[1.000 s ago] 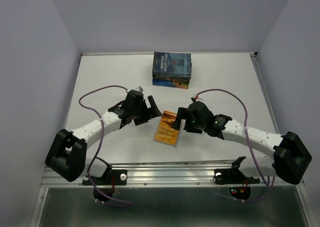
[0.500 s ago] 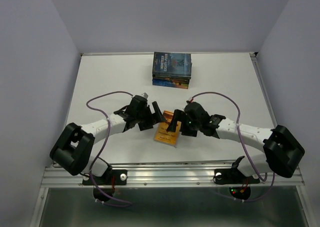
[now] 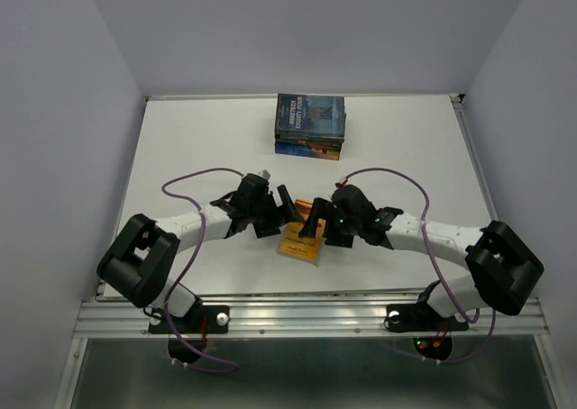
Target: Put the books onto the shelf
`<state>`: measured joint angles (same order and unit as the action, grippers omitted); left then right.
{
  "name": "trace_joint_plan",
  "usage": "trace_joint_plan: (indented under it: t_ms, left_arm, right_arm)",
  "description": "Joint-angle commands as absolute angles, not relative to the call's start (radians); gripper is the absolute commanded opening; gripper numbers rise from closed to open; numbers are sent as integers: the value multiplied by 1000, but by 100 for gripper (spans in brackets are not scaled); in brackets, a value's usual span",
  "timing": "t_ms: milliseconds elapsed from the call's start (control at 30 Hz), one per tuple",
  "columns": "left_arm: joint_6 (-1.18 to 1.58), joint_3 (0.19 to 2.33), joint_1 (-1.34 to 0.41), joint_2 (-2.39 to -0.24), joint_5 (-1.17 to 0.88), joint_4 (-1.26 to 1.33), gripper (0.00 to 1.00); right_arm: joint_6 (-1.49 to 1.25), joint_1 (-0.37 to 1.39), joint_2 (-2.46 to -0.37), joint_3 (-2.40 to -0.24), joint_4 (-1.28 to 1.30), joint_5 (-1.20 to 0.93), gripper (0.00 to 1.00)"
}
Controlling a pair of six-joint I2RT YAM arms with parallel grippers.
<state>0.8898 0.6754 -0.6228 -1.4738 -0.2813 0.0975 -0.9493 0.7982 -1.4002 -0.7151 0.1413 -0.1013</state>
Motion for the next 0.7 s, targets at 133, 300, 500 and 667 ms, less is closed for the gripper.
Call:
trace_joint_plan:
  t_ms: [133,300,500,667]
  left_arm:
    - [908,663,-643,-1486,-293,147,99]
    - [916,664,-650,-1505,-296,153,99]
    - [925,658,-657,-1502,-296,160,99]
    - [931,650,-660,-1496,-293,164,99]
  right_arm:
    - [-943,788,-1411,-709,69,-121,100]
    - [-931,788,-1433,-721,26,-150,100]
    - [-925,788,-1453,-736,-31,-190,100]
    - [-923,788,-1427,-742,-40,-193,100]
